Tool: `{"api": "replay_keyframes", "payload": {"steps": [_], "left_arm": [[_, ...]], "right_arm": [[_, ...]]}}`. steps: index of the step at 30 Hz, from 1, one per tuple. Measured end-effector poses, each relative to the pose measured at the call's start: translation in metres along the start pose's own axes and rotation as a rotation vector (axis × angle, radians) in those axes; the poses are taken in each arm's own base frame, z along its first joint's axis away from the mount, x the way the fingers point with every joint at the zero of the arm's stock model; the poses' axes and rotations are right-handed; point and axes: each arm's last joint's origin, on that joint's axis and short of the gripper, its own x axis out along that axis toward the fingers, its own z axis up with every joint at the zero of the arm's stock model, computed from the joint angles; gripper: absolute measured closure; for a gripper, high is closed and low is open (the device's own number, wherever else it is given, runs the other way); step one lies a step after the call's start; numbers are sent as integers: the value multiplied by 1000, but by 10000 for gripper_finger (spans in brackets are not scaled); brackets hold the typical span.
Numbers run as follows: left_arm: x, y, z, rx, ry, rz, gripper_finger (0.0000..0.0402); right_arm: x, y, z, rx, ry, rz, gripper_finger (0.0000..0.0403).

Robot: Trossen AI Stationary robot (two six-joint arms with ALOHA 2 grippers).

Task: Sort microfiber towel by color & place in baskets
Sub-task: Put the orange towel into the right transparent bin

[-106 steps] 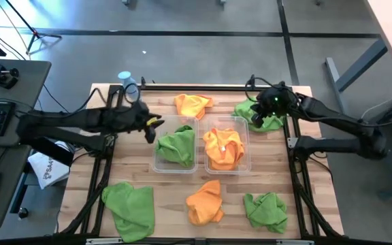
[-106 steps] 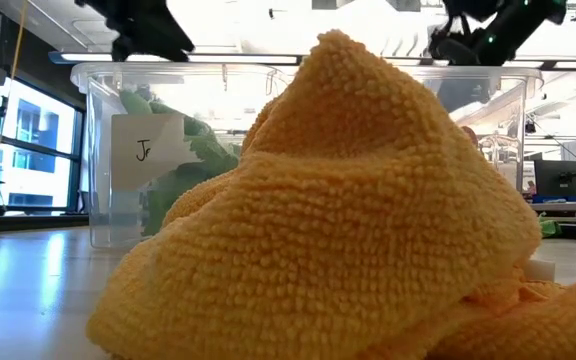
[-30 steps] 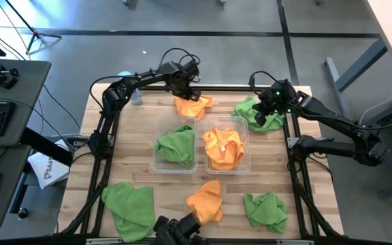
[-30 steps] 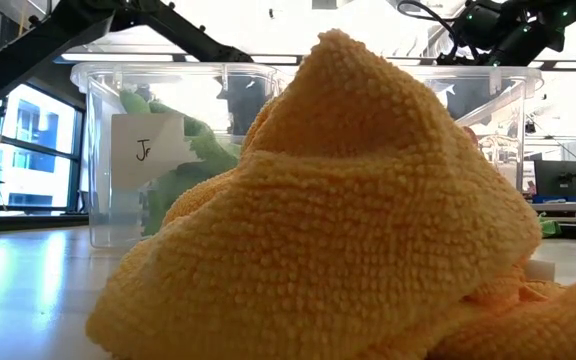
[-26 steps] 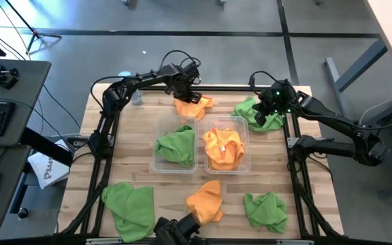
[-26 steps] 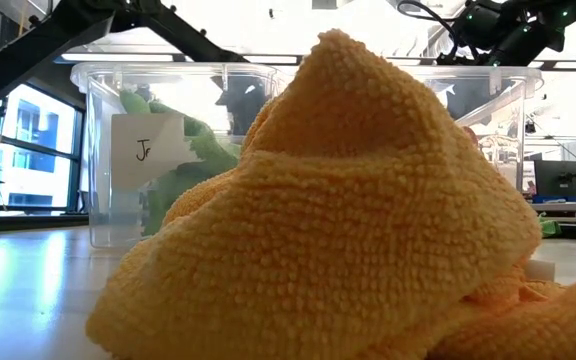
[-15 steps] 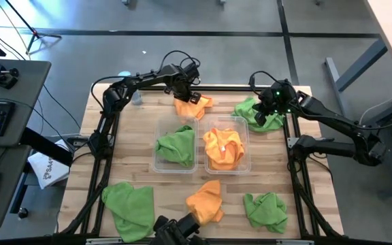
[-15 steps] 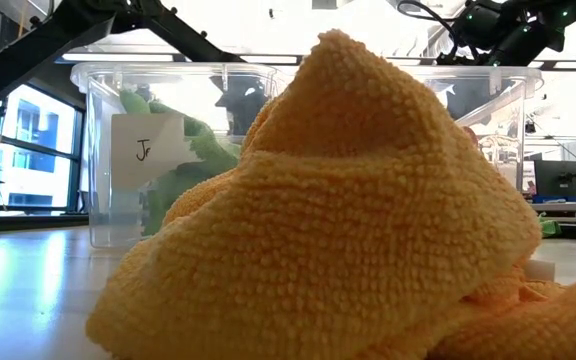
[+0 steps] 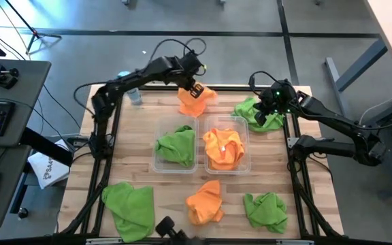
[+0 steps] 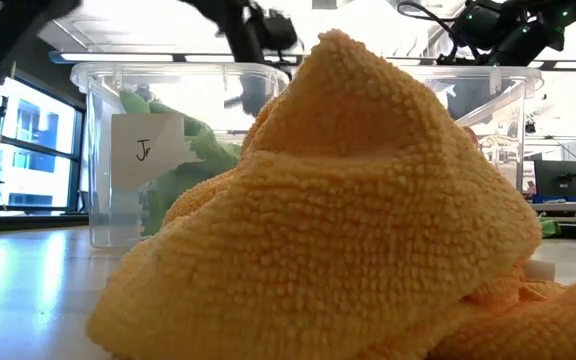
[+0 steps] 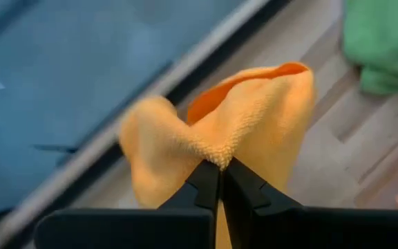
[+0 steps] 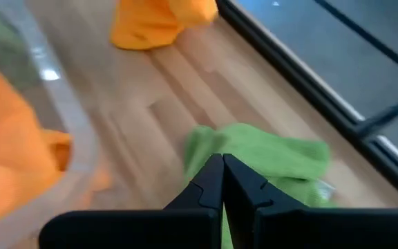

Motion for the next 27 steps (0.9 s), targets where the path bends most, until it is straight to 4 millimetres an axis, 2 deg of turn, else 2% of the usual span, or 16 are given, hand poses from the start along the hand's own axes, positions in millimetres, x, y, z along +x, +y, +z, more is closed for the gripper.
{"api": "replay_keyframes", "payload": {"steps": [6, 12, 15, 18, 27], "left_arm": [[-91, 5, -2, 4, -209, -45, 401], [-160, 1, -10, 17, -424, -156, 401], [-181, -6, -12, 58, -514, -246, 401], [-194, -17, -13, 109, -582, -356, 401], [-217, -61, -25, 250, -658, -618, 401]], "right_arm": [[0, -2, -3, 13, 34, -79, 403], [0, -2, -6, 83, 62, -79, 403], [0, -2, -7, 101, 75, -79, 403], [-1, -2, -9, 102, 91, -78, 403], [0, -1, -8, 217, 85, -52, 403]]}}
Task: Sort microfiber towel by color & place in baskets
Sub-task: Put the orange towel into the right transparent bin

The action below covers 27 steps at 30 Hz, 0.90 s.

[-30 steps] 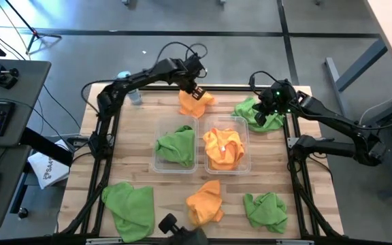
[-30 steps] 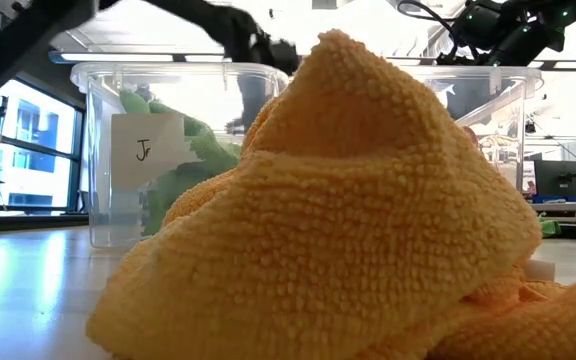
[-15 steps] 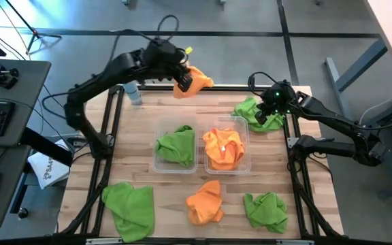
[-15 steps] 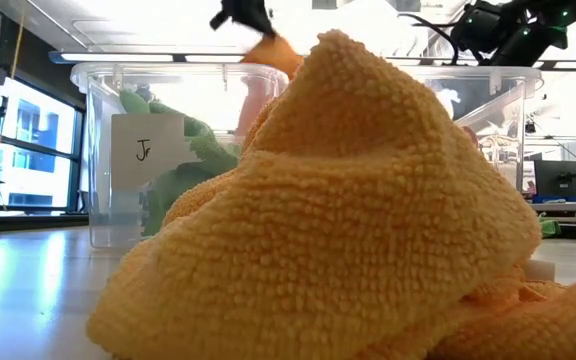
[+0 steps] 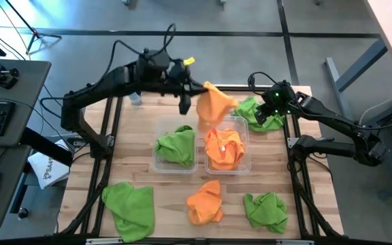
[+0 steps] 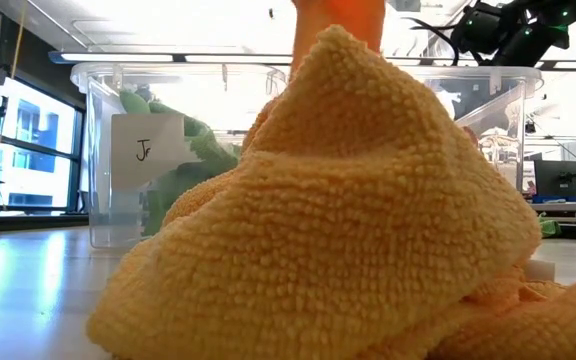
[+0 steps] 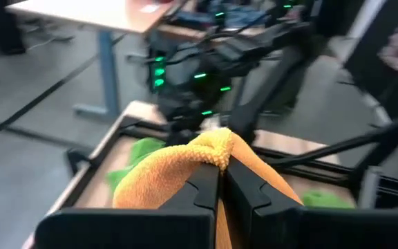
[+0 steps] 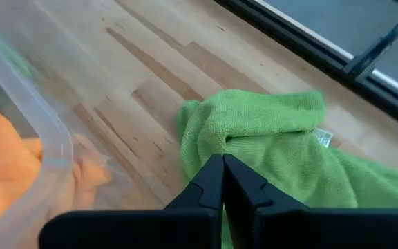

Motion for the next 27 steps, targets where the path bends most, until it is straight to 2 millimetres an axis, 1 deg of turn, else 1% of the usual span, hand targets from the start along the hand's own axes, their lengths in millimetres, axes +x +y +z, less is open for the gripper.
{"api": "replay_keyframes", "payload": {"steps": [4, 7, 9, 12, 16, 21, 23, 27], "left_arm": [[1, -25, 1, 25, -36, -75, 401], [1, -42, 0, 40, -36, -123, 401], [9, -52, -4, 48, -23, -149, 401], [31, -61, -15, 53, 19, -150, 401], [62, -67, -27, 42, 29, -154, 401], [95, -67, -43, 16, 62, -147, 401], [107, -65, -52, 16, 110, -134, 401], [129, -59, -81, 29, 287, -86, 401]], "right_arm": [[0, 0, 0, 33, 3, 0, 403], [-1, 0, -2, 12, 12, -1, 403], [-2, 0, -3, -20, 21, -2, 403], [-6, 0, -6, -54, 27, 1, 403], [-11, 0, -9, -92, 27, 26, 403], [-18, 2, -10, -128, 2, 60, 403], [-20, 2, -11, -137, -10, 61, 403], [-23, 2, -11, -140, -23, 71, 403]]}}
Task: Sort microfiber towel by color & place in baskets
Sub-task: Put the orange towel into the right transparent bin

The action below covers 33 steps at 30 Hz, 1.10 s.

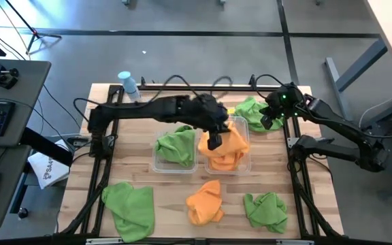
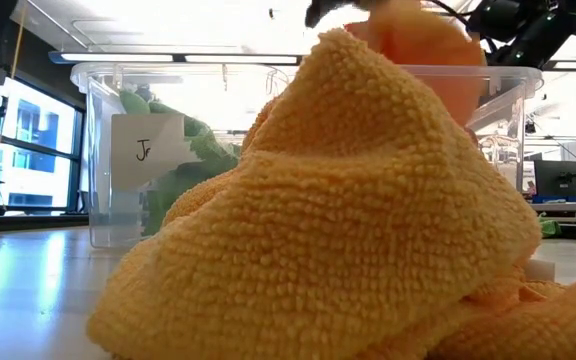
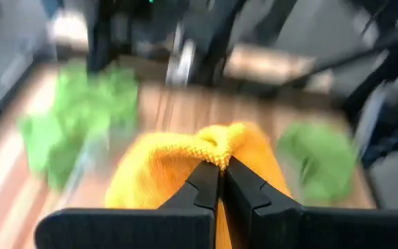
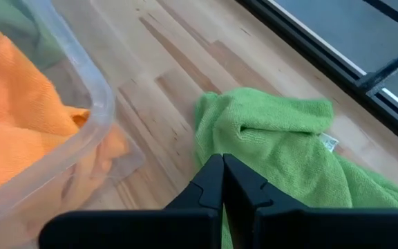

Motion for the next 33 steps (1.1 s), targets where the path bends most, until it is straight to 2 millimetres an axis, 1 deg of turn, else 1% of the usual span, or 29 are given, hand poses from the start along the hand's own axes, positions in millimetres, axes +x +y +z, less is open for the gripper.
{"api": "replay_keyframes", "payload": {"steps": [3, 5, 9, 13, 18, 21, 25, 29, 33], "left_arm": [[25, 8, -20, -22, 149, 28, 401], [42, 12, -30, -58, 202, 28, 401], [71, 16, -45, -68, 250, 4, 401], [98, 13, -64, -39, 309, -3, 401], [122, 12, -83, -62, 369, 0, 401], [125, 12, -86, -60, 375, 4, 401], [124, 12, -83, -8, 354, 0, 392], [120, 11, -79, -5, 339, -5, 368], [121, 11, -80, -5, 345, -5, 336]], "right_arm": [[-1, 1, 0, -7, -6, 15, 403], [-1, 1, 0, -14, -8, 17, 403], [-1, 1, 0, -21, -8, 17, 403], [-1, 1, 0, -23, -8, 17, 403], [-1, 1, 0, -23, -8, 17, 403], [-1, 1, 0, -23, -8, 17, 403], [-1, 1, 0, -23, -7, 17, 403], [-1, 1, 0, -23, -7, 17, 403], [-1, 1, 0, -23, -7, 20, 403]]}}
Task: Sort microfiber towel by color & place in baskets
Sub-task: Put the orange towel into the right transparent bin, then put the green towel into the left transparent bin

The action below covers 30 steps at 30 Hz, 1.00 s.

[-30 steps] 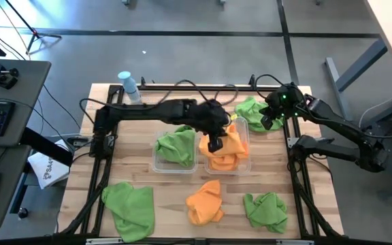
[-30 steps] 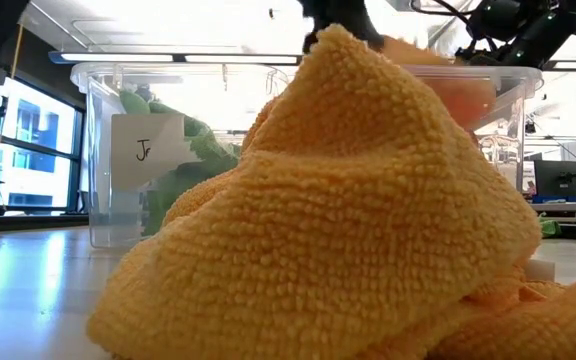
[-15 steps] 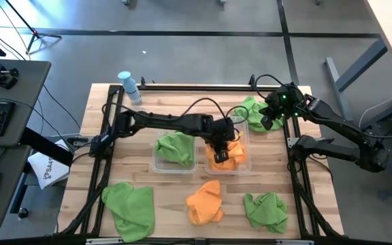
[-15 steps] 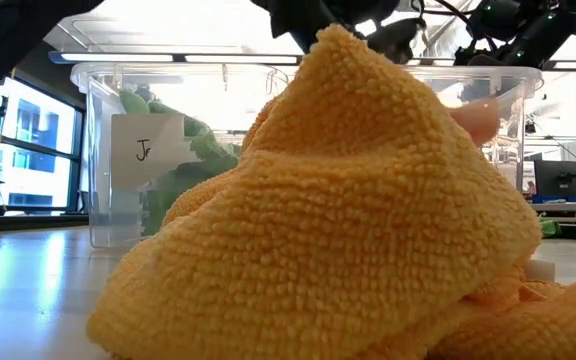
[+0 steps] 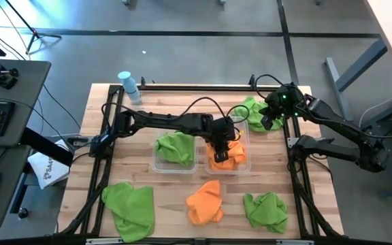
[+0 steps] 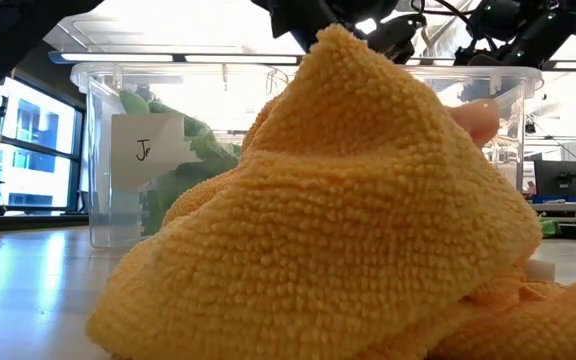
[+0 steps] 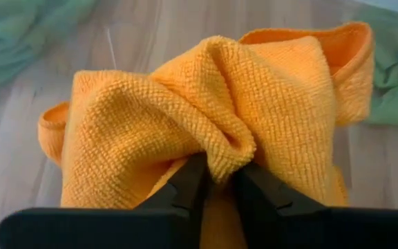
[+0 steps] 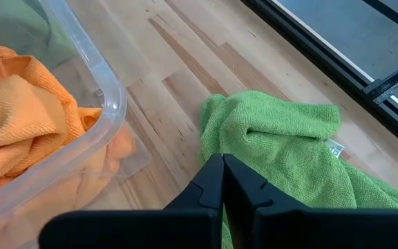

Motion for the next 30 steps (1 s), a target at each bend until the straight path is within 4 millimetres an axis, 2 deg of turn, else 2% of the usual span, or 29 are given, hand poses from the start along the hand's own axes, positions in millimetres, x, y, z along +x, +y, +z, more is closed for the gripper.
{"api": "replay_keyframes", "payload": {"steps": [3, 8, 15, 20, 25, 30], "left_arm": [[0, 0, 0, 0, -1, -1, 314], [-17, 3, 6, -35, -30, 6, 301], [-68, 7, 19, -54, -125, 11, 300], [-106, 0, 22, -47, -171, 7, 300], [-138, -18, 12, 56, -145, 57, 300], [-151, -28, -16, 58, -110, 98, 300]], "right_arm": [[0, 0, 0, 0, 0, 0, 403], [0, 0, 0, 7, 0, 1, 403], [0, 0, 0, 8, 1, 0, 403], [0, 0, 0, 53, 2, -3, 403], [-5, 0, -1, 82, -17, -13, 403], [-28, 3, -7, 118, -135, -35, 403]]}}
